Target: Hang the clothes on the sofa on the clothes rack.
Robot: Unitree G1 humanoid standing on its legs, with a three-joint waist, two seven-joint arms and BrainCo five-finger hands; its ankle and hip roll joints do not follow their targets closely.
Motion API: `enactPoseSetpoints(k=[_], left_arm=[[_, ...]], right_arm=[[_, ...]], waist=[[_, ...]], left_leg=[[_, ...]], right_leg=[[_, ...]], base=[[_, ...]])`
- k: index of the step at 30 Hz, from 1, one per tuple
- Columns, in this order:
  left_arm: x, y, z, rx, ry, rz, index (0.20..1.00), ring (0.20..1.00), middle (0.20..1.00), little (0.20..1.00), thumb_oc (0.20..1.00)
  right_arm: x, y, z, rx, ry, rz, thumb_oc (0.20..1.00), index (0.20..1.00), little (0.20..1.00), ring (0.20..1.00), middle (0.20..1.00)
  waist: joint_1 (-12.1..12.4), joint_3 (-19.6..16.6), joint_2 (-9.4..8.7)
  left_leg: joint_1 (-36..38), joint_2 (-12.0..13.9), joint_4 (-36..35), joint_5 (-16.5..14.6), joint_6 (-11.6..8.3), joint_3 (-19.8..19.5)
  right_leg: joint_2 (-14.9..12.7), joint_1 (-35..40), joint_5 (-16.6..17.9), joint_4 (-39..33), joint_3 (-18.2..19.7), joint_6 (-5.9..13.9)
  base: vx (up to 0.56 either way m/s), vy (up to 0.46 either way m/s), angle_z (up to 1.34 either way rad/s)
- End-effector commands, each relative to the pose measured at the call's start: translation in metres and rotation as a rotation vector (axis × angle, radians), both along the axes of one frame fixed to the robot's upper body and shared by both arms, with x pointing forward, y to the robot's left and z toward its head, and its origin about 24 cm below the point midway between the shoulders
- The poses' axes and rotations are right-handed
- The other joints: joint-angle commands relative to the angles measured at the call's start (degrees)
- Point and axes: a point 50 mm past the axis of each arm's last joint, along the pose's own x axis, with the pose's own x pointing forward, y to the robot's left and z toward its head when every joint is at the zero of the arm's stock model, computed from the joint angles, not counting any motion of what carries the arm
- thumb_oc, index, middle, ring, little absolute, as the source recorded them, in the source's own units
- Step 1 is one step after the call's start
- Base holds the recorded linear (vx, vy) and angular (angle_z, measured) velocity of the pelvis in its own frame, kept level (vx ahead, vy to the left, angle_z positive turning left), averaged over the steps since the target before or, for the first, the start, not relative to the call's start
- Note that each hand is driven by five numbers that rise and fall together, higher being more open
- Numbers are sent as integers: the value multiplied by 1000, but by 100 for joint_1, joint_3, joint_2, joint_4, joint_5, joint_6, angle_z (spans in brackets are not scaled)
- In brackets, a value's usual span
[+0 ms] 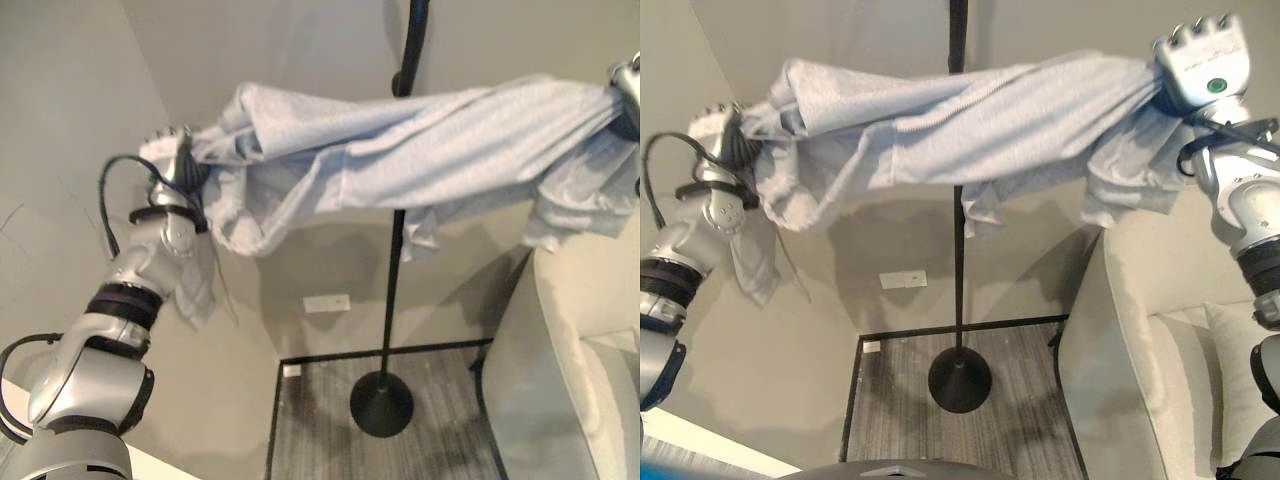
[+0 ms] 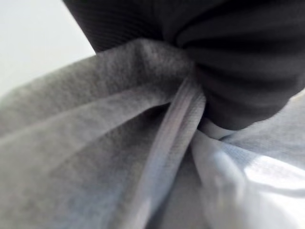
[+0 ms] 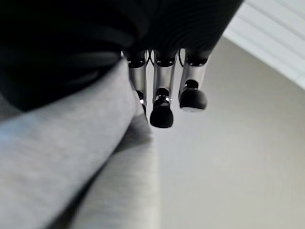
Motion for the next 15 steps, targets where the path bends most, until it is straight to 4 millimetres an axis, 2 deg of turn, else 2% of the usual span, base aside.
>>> enactPoseSetpoints(k=[1,2,3,4,6,8,9,10,11,12,13,14,15], left_arm=[[2,-11,-23,-108,98,-16,200,200,200,200,200],[0,-20,-38,-144,145,-23,200,200,200,200,200],[-8,-39,-70,-211,241,-38,200,200,200,200,200],[-8,-39,-70,-211,242,-38,200,200,200,200,200],[-15,-57,-89,-256,301,-75,200,200,200,200,200],[-25,-82,-111,-315,366,-125,200,200,200,200,200],[-26,-82,-112,-315,367,-125,200,200,200,200,200],[-31,-93,-120,-370,385,-145,200,200,200,200,200],[-31,-93,-120,-370,385,-145,200,200,200,200,200],[-37,-105,-128,-424,397,-164,200,200,200,200,200],[-37,-104,-128,-424,397,-164,200,200,200,200,200],[-42,-117,-130,-512,383,-187,200,200,200,200,200],[-42,-117,-131,-512,384,-187,200,200,200,200,200]], right_arm=[[7,-12,-8,85,77,-72,200,200,200,200,200],[9,-13,-27,118,133,-97,200,200,200,200,200],[12,-4,-62,175,232,-109,200,200,200,200,200],[12,-4,-62,175,233,-109,200,200,200,200,200],[12,7,-89,183,319,-106,200,200,200,200,200],[10,28,-118,195,405,-65,200,200,200,200,200],[10,28,-119,195,406,-65,200,200,200,200,200],[8,38,-133,205,441,-46,200,200,200,200,200],[8,38,-133,205,442,-46,200,200,200,200,200],[3,46,-149,236,473,-31,200,200,200,200,200],[3,46,-149,236,473,-31,200,200,200,200,200],[-3,55,-166,278,505,-17,200,200,200,200,200],[-4,55,-166,278,505,-17,200,200,200,200,200]], waist=[[92,264,-138],[100,261,-138],[103,287,-182],[102,279,-185],[119,298,-230],[140,352,-284],[141,345,-286],[161,373,-308],[161,368,-309],[178,386,-319],[179,379,-321],[203,409,-324],[204,402,-326]], left_leg=[[-66,486,106,-187,-504,185],[-93,511,100,-171,-501,190],[-112,523,92,-186,-486,195],[-113,521,91,-188,-485,196],[-127,526,87,-199,-474,194],[-175,534,91,-207,-455,195],[-177,533,90,-208,-454,196],[-207,531,91,-208,-442,196],[-209,531,91,-208,-442,196],[-222,524,90,-213,-430,189],[-225,524,90,-214,-430,190],[-243,520,90,-216,-414,184],[-245,520,90,-216,-414,184]], right_leg=[[-481,204,2601,-415,-50,327],[-458,166,2631,-421,-27,322],[-452,133,2647,-432,-9,318],[-454,132,2646,-434,-8,319],[-445,96,2665,-429,6,324],[-442,36,2722,-413,38,343],[-443,34,2722,-413,39,343],[-446,15,2747,-405,50,343],[-446,13,2748,-406,50,343],[-448,-4,2794,-390,68,357],[-449,-7,2795,-390,70,357],[-456,-32,2843,-361,75,368],[-456,-35,2843,-361,75,368]], base=[[0,0,0],[27,-12,5],[19,-12,5],[27,-17,4],[9,-16,4],[4,-16,2],[0,-21,-8],[2,-13,-9],[15,-25,-7],[0,0,0],[0,0,0],[0,0,0],[0,0,0]])
